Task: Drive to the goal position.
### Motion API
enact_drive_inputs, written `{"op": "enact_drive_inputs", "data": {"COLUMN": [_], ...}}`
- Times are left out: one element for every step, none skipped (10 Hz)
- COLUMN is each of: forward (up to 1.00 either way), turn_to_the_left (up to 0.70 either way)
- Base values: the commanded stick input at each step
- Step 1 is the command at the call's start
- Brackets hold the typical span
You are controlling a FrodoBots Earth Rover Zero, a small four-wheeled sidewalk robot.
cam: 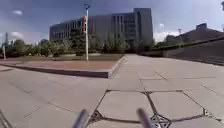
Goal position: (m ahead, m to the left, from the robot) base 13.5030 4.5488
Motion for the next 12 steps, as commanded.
{"op": "enact_drive_inputs", "data": {"forward": [0.0,0.0,0.0,0.0,0.0,0.0,0.74,1.0,1.0,1.0,1.0,1.0], "turn_to_the_left": [-0.45,-0.45,-0.45,-0.45,-0.45,-0.45,-0.32,-0.06,0.0,0.0,0.0,0.0]}}
